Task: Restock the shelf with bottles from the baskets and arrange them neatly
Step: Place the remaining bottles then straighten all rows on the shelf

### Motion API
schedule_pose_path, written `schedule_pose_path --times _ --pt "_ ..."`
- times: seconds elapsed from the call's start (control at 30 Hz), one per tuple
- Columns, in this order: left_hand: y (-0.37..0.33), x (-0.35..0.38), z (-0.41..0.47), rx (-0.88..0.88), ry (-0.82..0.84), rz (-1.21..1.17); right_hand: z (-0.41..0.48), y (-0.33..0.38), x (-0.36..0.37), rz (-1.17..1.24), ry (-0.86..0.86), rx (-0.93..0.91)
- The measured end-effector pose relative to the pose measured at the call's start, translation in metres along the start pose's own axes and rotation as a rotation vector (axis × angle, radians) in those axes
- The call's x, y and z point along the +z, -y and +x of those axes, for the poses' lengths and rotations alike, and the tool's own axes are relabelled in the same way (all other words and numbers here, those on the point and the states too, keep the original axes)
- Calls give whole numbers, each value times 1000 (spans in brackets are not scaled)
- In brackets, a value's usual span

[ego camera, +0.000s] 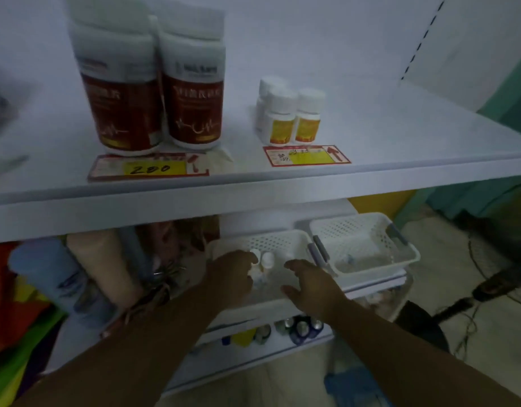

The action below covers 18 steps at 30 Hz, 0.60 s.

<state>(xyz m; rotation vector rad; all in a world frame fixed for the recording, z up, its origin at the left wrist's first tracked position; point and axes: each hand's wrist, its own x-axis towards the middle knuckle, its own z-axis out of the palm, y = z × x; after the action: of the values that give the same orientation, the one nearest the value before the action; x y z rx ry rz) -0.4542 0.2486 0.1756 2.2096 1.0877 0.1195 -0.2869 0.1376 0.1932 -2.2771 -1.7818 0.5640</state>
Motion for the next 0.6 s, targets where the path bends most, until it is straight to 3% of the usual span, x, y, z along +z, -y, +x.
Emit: schedule_pose_path --times 0.13,0.33,0.6 --pt "-11 27 35 -79 37 174 32 -8 19 38 12 76" --pt "-19 53 54 -222 -17 523 68 -15 39 265 211 82" --pt "-3 64 65 -240 -200 339 88 -20 53 287 102 36"
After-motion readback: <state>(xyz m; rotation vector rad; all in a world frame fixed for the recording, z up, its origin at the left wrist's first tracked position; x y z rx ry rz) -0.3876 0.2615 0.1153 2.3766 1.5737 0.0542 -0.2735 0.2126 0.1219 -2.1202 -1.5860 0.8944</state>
